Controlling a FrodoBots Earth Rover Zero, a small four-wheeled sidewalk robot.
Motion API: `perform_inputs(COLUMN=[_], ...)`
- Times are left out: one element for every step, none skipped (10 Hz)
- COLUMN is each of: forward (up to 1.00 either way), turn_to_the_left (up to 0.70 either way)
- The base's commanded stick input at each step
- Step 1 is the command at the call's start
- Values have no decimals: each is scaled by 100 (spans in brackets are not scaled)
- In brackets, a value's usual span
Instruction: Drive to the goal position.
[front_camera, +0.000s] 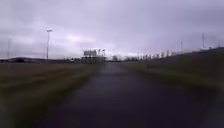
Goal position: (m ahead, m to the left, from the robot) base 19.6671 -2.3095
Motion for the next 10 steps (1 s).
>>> perform_inputs(forward=[100,100,100,100,100,100,100,100,100,100], turn_to_the_left=[0,0,0,0,0,0,0,0,0,0])
